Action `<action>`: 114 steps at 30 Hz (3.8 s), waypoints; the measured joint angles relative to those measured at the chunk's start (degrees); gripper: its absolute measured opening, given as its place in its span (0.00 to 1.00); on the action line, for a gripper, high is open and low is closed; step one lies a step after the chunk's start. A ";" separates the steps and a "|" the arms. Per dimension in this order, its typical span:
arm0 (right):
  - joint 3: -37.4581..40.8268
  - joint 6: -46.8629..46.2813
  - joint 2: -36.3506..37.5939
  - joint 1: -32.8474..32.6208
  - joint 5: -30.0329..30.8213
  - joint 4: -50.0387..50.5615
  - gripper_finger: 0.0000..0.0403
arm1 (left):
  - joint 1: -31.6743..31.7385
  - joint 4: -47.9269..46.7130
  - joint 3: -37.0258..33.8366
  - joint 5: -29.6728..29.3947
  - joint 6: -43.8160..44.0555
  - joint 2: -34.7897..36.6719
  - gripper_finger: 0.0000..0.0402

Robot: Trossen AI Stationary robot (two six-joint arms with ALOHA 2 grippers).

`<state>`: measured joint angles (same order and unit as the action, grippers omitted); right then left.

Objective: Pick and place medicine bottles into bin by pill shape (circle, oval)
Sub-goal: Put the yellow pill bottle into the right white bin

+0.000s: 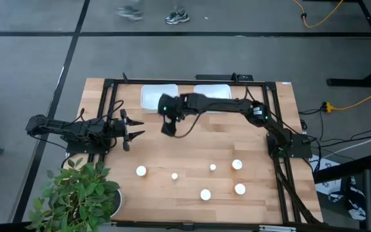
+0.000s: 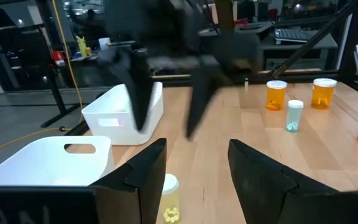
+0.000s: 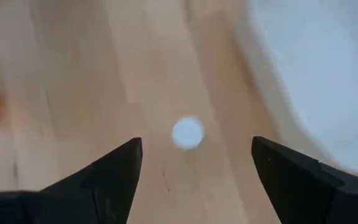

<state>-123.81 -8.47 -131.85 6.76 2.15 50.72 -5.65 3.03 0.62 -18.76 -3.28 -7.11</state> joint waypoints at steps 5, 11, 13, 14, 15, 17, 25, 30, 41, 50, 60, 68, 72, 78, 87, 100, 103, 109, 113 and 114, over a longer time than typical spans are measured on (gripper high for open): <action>5.76 1.50 0.00 -1.37 0.22 -6.59 0.75 | 0.00 0.00 -0.02 -0.02 0.01 0.00 0.41; 9.84 1.49 0.04 -1.40 0.31 -13.11 0.75 | 0.00 0.00 -0.02 0.00 0.03 0.00 0.41; 11.30 1.49 0.07 -1.40 0.31 -14.37 0.75 | 0.00 0.00 -0.02 0.00 0.03 0.00 0.41; 11.86 1.49 0.07 -1.40 0.33 -14.41 0.75 | 0.00 0.00 0.00 -0.01 0.06 0.00 0.41; 12.37 1.49 0.07 -1.40 0.36 -14.62 0.75 | 0.00 0.00 0.00 0.00 0.08 0.00 0.41; 13.51 1.46 0.07 -1.40 1.13 -16.33 0.75 | 0.00 0.00 -0.01 0.00 0.08 0.00 0.41; 16.67 1.46 0.15 -1.40 2.81 -22.53 0.75 | -0.01 0.00 -0.01 -0.01 0.06 0.00 0.41; 16.94 1.49 0.13 -1.38 2.86 -23.74 0.67 | -0.02 0.00 -0.02 -0.02 0.06 0.00 0.41; 16.94 1.23 0.13 -1.38 2.84 -23.50 0.42 | 0.00 0.01 -0.01 0.00 0.03 0.00 0.41; 16.94 -1.88 0.13 -1.38 2.80 -23.56 0.30 | 0.00 0.00 0.00 -0.02 0.03 0.00 0.41; 16.94 -1.88 0.13 -1.38 2.80 -23.54 0.31 | 0.00 0.00 0.00 0.00 0.03 0.00 0.41; 16.87 -1.84 0.13 -1.38 0.96 -22.79 0.34 | -0.01 0.00 -0.01 0.00 0.03 0.00 0.41; 16.87 -1.84 0.13 -1.38 0.79 -22.27 0.42 | 0.00 0.02 0.00 0.00 0.03 0.00 0.41; 16.87 -1.81 0.13 -1.40 0.77 -22.40 0.51 | -0.02 0.00 -0.02 0.00 0.03 0.00 0.41; 16.87 -1.38 0.13 -1.40 1.86 -22.51 0.53 | 0.00 0.00 -0.01 0.00 0.02 0.00 0.41; 16.94 -0.24 -0.57 -1.40 2.75 -22.72 0.53 | 0.00 0.00 0.00 0.00 0.03 0.02 0.41; 16.94 -0.24 -0.55 -1.40 2.75 -22.69 0.51 | -0.01 0.01 -0.01 0.00 0.03 0.00 0.41; 16.94 -0.58 -0.55 -1.40 2.75 -22.71 0.40 | 0.00 0.01 -0.01 0.00 0.03 0.02 0.41; 16.94 -3.80 -0.51 -1.35 1.94 -22.96 0.31 | 0.00 0.02 0.00 0.00 0.03 0.02 0.41; 16.94 -4.61 -0.31 -1.20 0.72 -22.91 0.30 | 0.00 0.02 0.00 0.00 0.02 0.02 0.41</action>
<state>-106.87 -13.08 -132.16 5.57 2.87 27.81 -5.65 3.05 0.62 -18.76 -3.26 -7.09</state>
